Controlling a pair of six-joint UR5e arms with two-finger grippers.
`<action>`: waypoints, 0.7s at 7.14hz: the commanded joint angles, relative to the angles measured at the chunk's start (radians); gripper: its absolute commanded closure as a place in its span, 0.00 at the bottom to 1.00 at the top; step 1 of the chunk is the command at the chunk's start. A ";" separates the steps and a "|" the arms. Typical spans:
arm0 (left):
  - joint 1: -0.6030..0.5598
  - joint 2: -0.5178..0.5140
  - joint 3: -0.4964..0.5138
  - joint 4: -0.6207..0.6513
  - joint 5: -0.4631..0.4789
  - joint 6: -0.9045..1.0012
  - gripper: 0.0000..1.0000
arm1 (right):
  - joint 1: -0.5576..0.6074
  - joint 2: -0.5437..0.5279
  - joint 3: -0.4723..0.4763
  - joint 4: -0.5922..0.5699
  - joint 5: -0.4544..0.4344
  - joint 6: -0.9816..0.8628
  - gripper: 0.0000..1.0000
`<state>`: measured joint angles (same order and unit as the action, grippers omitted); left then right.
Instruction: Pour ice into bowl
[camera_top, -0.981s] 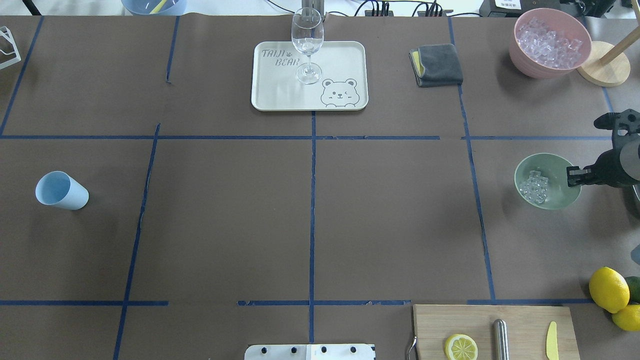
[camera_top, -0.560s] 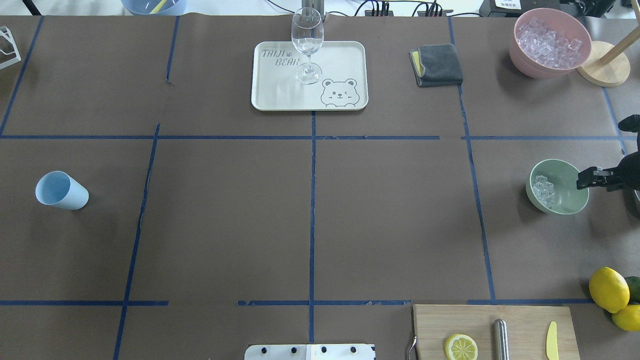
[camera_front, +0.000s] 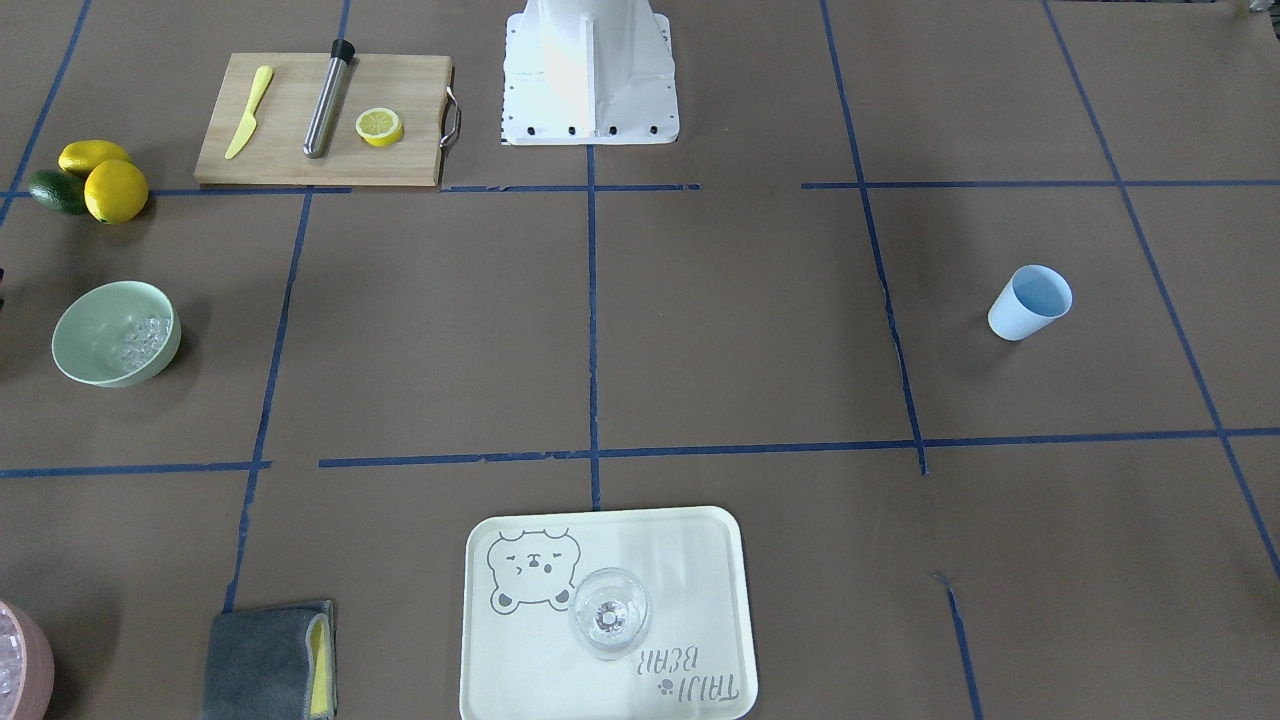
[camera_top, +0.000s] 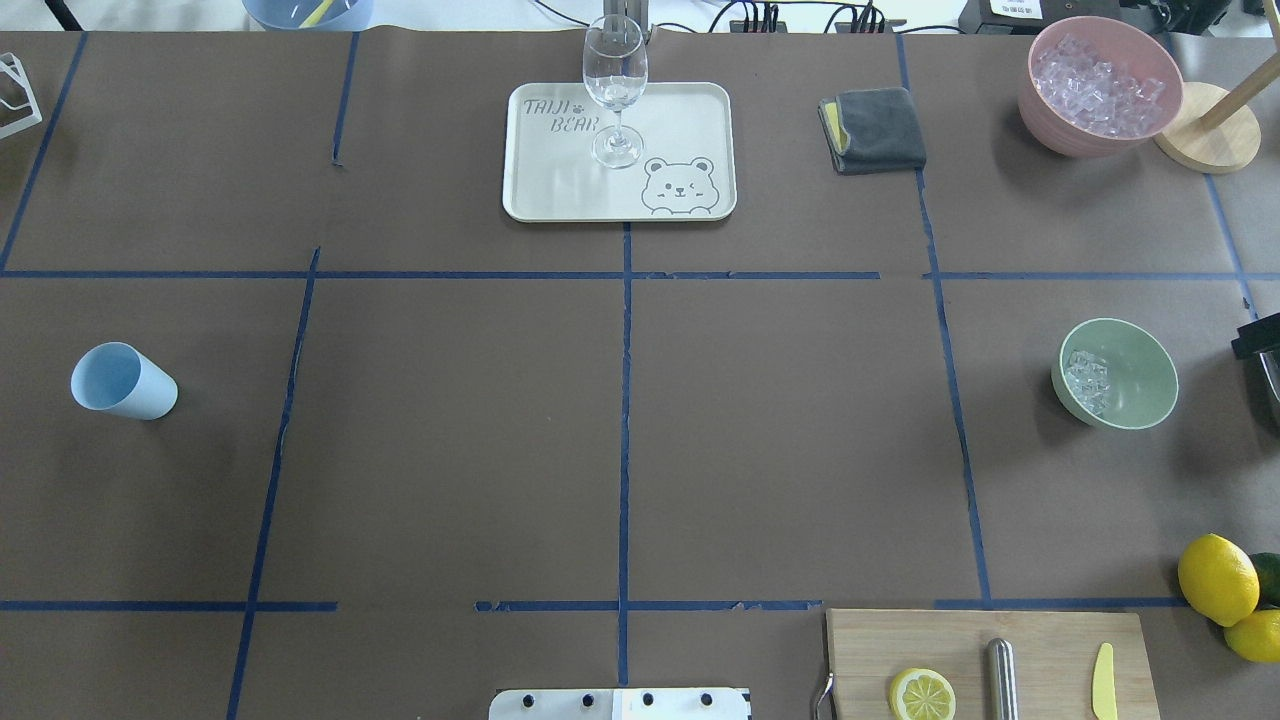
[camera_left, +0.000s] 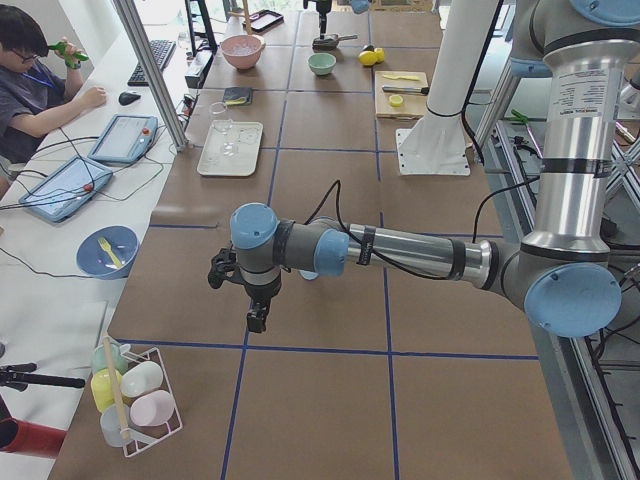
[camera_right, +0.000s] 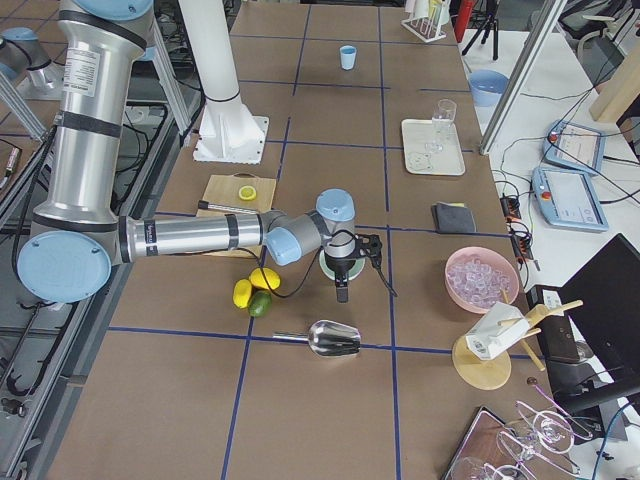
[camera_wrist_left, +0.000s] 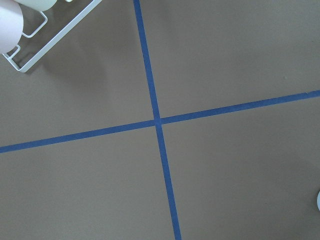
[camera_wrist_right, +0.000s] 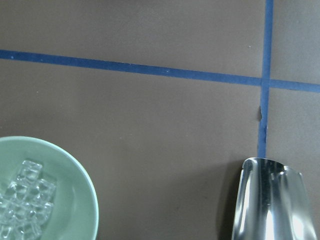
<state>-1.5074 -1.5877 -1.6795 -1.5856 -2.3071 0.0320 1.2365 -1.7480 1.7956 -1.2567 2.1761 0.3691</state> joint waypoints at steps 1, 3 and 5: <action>-0.026 -0.006 0.021 -0.001 0.000 0.003 0.00 | 0.165 0.010 -0.008 -0.110 0.141 -0.212 0.00; -0.080 -0.008 0.058 -0.001 -0.005 0.014 0.00 | 0.252 0.010 -0.062 -0.121 0.221 -0.315 0.00; -0.080 0.002 0.081 -0.002 -0.005 0.017 0.00 | 0.300 -0.001 -0.094 -0.121 0.237 -0.363 0.00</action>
<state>-1.5828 -1.5902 -1.6124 -1.5871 -2.3114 0.0475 1.5060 -1.7404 1.7197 -1.3762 2.4003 0.0349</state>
